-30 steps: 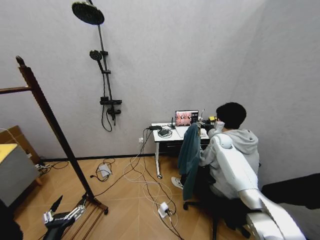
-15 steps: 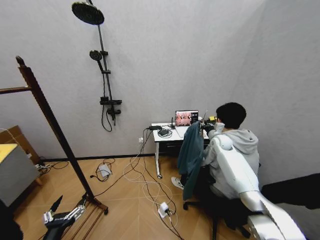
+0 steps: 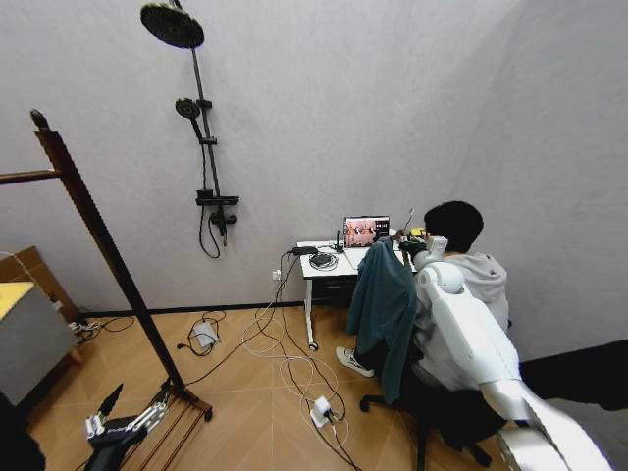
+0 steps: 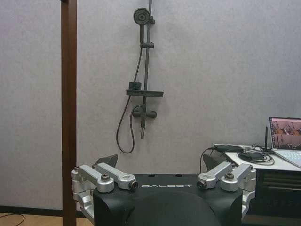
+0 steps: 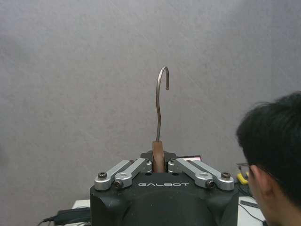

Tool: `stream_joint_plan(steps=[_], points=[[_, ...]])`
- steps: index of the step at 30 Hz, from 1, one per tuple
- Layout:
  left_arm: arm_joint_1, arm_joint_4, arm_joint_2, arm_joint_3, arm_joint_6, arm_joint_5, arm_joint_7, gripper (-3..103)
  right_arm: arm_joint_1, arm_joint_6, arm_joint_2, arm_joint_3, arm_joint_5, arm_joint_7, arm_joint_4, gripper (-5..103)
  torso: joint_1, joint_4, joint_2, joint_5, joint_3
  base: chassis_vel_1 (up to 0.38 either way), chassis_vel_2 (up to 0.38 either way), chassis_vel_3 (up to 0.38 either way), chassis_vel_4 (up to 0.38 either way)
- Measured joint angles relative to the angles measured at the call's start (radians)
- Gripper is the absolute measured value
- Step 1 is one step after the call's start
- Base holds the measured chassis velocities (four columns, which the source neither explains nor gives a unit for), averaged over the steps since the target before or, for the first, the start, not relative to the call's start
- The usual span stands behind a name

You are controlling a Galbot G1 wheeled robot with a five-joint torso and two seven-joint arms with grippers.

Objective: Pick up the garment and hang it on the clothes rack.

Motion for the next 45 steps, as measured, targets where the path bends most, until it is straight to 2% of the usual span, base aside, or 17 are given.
stream_joint_plan(steps=[2, 4, 5, 6, 8, 14, 23, 25, 45], points=[[0.000, 0.000, 0.000, 0.000, 0.000, 0.000, 0.000, 100, -0.046, -0.025, -0.019, 0.001, 0.059, 0.010, 0.124, 9, 0.000, 0.0000, 0.000, 0.0002, 0.000, 0.000, 0.000, 0.000, 0.000], [0.000, 0.000, 0.000, 0.000, 0.000, 0.000, 0.000, 100, -0.060, -0.037, -0.028, 0.001, 0.085, 0.011, 0.173, 9, 0.000, 0.0000, 0.000, 0.0001, 0.000, 0.000, 0.000, 0.000, 0.000], [0.000, 0.000, 0.000, 0.000, 0.000, 0.000, 0.000, 100, -0.078, -0.056, -0.044, 0.001, 0.134, 0.011, 0.252, 9, 0.000, 0.0000, 0.000, 0.0000, 0.000, 0.000, 0.000, 0.000, 0.000], [0.000, 0.000, 0.000, 0.000, 0.000, 0.000, 0.000, 100, -0.078, -0.056, -0.044, 0.001, 0.134, 0.011, 0.252, 9, 0.000, 0.0000, 0.000, 0.0000, 0.000, 0.000, 0.000, 0.000, 0.000], [0.000, 0.000, 0.000, 0.000, 0.000, 0.000, 0.000, 100, -0.102, -0.075, -0.070, -0.010, 0.208, 0.008, 0.373, 9, 0.000, -0.0001, 0.000, -0.0002, 0.000, 0.000, 0.000, 0.000, 0.000], [0.000, 0.000, 0.000, 0.000, 0.000, 0.000, 0.000, 100, -0.188, -0.095, -0.098, -0.020, 0.308, 0.000, 0.557, 9, 0.000, -0.0001, 0.000, -0.0001, 0.000, 0.000, 0.000, 0.000, 0.000], [0.000, 0.000, 0.000, 0.000, 0.000, 0.000, 0.000, 100, -0.314, -0.099, -0.097, 0.021, 0.282, -0.035, 0.672, 9, 0.000, -0.0001, 0.000, 0.0000, 0.000, 0.000, 0.000, 0.000, 0.000], [0.000, 0.000, 0.000, 0.000, 0.000, 0.000, 0.000, 100, -0.377, -0.099, -0.093, 0.055, 0.247, -0.061, 0.703, 9, 0.000, -0.0002, 0.000, 0.0002, 0.000, 0.000, 0.000, 0.000, 0.000], [0.000, 0.000, 0.000, 0.000, 0.000, 0.000, 0.000, 100, -0.498, -0.081, -0.069, 0.075, 0.168, -0.053, 0.780, 9, 0.000, 0.0000, 0.000, 0.0001, 0.000, 0.045, 0.050, 0.051, 0.044]])
